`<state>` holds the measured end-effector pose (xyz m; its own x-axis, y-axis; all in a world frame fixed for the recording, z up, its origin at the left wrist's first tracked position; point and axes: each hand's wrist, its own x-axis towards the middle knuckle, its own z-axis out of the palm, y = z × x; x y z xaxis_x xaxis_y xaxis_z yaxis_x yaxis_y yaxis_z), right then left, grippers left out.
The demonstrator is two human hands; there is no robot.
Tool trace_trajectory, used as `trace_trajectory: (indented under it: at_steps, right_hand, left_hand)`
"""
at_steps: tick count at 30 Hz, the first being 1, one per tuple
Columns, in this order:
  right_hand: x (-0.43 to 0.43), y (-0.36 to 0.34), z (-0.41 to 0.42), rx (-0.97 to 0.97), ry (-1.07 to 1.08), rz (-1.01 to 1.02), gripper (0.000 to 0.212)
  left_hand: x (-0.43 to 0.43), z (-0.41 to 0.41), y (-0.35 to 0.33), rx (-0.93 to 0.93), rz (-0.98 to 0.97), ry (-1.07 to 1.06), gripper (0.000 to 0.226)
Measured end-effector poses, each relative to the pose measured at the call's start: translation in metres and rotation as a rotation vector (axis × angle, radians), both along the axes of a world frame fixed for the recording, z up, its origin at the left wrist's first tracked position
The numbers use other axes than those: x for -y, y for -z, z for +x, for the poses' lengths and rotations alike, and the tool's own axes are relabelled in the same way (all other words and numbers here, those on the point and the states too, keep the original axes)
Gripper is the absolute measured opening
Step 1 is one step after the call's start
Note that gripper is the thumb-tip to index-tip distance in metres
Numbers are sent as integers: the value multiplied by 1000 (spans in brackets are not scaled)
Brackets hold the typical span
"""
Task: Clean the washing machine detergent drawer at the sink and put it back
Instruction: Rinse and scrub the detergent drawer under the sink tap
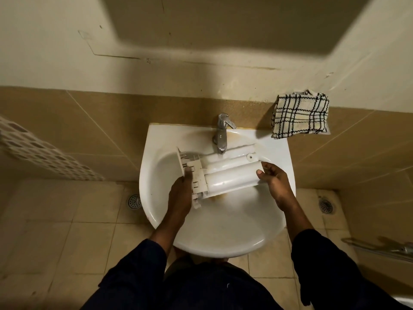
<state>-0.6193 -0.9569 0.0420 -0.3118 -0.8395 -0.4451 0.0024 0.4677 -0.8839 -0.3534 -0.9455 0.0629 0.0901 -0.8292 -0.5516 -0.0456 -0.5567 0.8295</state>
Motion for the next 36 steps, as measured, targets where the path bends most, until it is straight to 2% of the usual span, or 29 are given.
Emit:
trace_trajectory:
  at_steps: [2, 3, 5, 7, 9, 11, 13, 15, 17, 20, 22, 25, 27, 29, 33, 36]
  right_hand:
    - [-3, -1, 10, -132, -13, -31, 41]
    - [-4, -2, 17, -280, -21, -60, 41]
    - [-4, -2, 32, -727, -58, -127, 49]
    - [1, 0, 53, -1129, -228, -129, 59]
    - [9, 3, 79, -1293, -412, -78, 66]
    - [15, 6, 101, -1280, -614, -119, 69]
    - [16, 7, 111, -1251, -866, -261, 64]
    - [15, 6, 104, -1275, -1013, -382, 57]
    - [15, 5, 82, -1298, -961, -362, 56]
    - [25, 0, 61, -1324, -708, -124, 59]
    - [35, -3, 72, -1310, -700, -38, 62]
    - [35, -3, 103, -1203, -900, -210, 63]
    - [25, 0, 100, -1198, -969, -283, 61]
    - [19, 2, 80, -1285, -925, -266, 55]
    - [22, -4, 61, -1361, -738, -89, 56]
    - [29, -15, 70, -1313, -657, -161, 60]
  left_hand:
    - [5, -4, 1, 39, -15, 9, 40]
    - [7, -6, -1, 60, -22, 6, 30]
    - [11, -8, -1, 93, -30, 11, 17]
    - [11, -11, 1, 73, -33, 17, 17]
    - [8, -14, 4, 48, -34, 13, 24]
    - [6, -18, 7, 67, -61, 37, 29]
    - [3, -18, 11, 75, -71, 27, 28]
    - [1, -13, 14, 84, -78, 9, 28]
    - [1, -6, 17, 115, -92, 58, 28]
    - [0, -3, 19, 148, -113, 138, 28]
    - [1, -7, 18, 158, -113, 159, 30]
    - [0, -14, 16, 159, -105, 171, 32]
    - [-3, -14, 14, 167, -113, 167, 31]
    - [-4, -14, 10, 153, -108, 174, 32]
    - [8, -22, 11, 174, -74, 201, 44]
    - [20, -33, 7, 140, -28, 167, 43]
